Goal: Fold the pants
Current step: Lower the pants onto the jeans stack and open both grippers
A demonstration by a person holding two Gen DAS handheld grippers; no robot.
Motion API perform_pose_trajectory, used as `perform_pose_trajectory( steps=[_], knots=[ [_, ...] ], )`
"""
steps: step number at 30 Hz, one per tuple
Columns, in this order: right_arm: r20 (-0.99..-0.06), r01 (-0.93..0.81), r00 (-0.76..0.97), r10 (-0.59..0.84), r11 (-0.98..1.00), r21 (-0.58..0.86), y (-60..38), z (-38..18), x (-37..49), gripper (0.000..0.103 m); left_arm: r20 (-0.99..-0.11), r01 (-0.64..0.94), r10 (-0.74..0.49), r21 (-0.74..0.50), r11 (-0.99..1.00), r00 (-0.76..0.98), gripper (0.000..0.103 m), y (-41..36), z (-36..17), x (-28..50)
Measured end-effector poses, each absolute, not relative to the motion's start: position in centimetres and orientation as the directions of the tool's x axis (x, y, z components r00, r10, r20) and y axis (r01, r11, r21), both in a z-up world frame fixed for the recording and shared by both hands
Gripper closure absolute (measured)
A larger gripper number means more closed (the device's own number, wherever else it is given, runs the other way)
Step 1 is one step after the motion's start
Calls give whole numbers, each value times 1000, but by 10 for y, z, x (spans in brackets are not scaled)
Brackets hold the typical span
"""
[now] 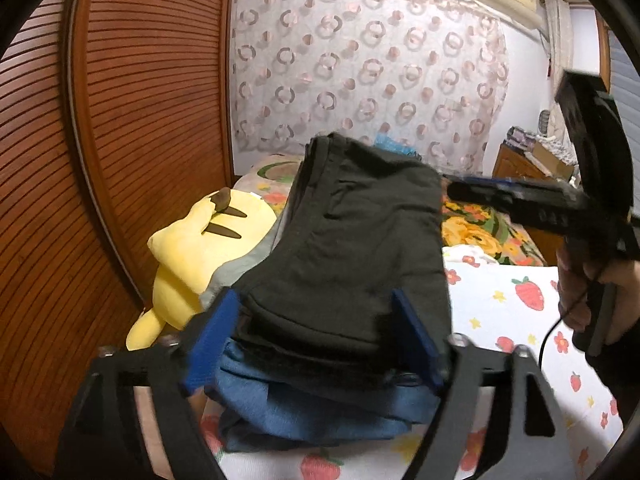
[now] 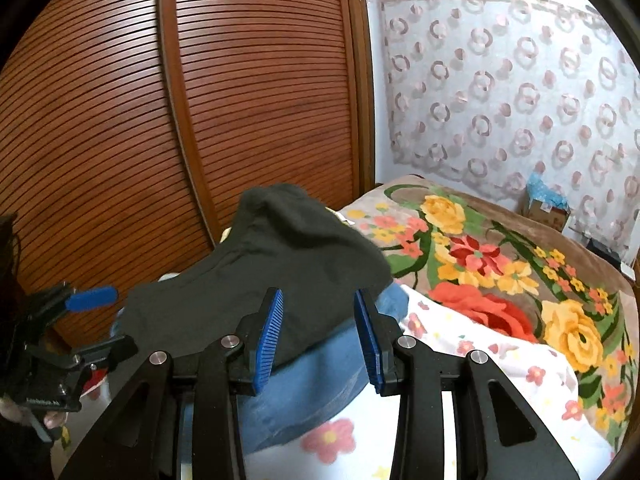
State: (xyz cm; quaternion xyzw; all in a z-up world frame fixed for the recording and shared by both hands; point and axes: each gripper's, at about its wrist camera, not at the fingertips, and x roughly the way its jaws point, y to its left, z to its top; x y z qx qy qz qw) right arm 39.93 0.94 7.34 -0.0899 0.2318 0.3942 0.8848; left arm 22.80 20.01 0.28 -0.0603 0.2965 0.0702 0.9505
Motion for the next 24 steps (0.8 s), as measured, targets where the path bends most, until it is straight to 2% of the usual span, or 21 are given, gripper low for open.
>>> perform_pose_trajectory(
  steps=[3, 6, 9, 16, 24],
  knots=[
    [-477, -737, 582, 659, 675, 33, 0, 73, 382, 65, -578, -170, 117, -38, 985, 807, 20, 196, 7, 222],
    [-473, -733, 586, 658, 679, 37, -9, 72, 366, 65, -568, -162, 121, -21, 987, 814, 13, 192, 11, 215],
    [-471, -727, 593, 654, 686, 38, -18, 71, 346, 64, -560, -145, 108, -22, 989, 821, 11, 188, 16, 207],
    [-481, -703, 614, 625, 711, 27, -35, 69, 309, 54, -543, -115, 88, -15, 993, 835, 11, 177, 24, 190],
    [-472, -684, 638, 609, 729, 17, -51, 76, 261, 53, -523, -98, 71, -23, 995, 849, 11, 162, 35, 171]
  ],
)
